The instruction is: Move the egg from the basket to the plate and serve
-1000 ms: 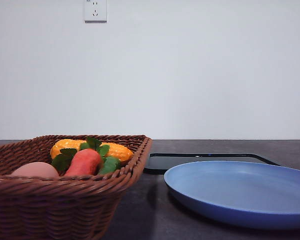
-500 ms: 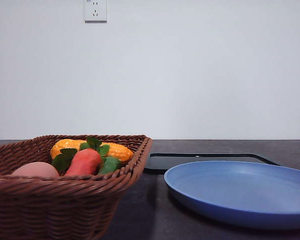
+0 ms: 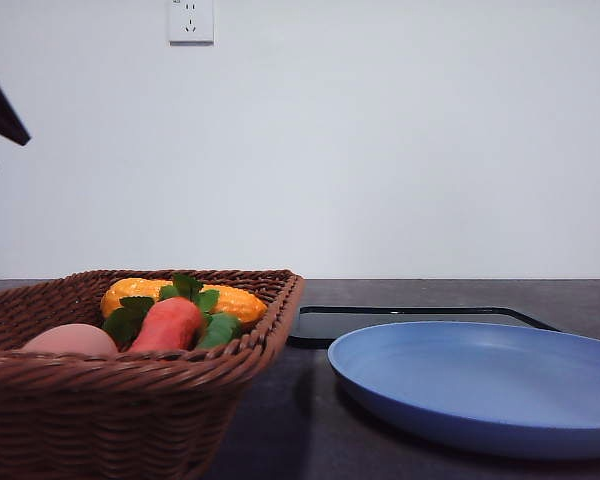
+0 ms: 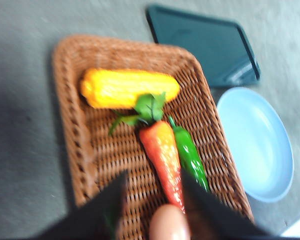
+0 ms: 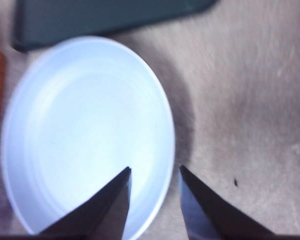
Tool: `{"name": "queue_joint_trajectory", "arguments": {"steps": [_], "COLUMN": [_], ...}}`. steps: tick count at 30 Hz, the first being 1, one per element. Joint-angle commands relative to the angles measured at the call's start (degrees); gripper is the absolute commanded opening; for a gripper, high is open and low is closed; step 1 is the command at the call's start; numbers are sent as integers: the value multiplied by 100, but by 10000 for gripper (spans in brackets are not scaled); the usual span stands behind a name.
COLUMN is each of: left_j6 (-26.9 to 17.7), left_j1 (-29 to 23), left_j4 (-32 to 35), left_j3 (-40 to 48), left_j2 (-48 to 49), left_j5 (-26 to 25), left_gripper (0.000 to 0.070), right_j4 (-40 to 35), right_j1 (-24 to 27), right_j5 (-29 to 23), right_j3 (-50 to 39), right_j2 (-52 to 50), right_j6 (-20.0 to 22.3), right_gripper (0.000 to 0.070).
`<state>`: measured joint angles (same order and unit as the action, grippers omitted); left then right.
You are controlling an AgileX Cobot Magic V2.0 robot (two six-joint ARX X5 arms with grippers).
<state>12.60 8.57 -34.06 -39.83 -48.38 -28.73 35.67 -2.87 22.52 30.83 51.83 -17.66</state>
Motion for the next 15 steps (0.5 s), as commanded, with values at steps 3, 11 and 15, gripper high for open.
{"name": "queue_joint_trajectory", "arguments": {"steps": [3, 11, 15], "left_j6": [-96, -97, -99], "left_j1": [117, 202, 202], "left_j4": [62, 59, 59], "left_j3": [-85, -85, -85], "left_j2": [-39, -39, -39], "left_j5": [-42, -42, -42], "left_gripper": [325, 325, 325], "right_j4": [-242, -943, -1164], "right_j1": [-2, -7, -7], "right_j5": [31, 465, 654], "right_j3": [58, 57, 57], "right_j2": [489, 1595, 2070], "right_j6": [181, 171, 163], "right_gripper": [197, 196, 188]}}
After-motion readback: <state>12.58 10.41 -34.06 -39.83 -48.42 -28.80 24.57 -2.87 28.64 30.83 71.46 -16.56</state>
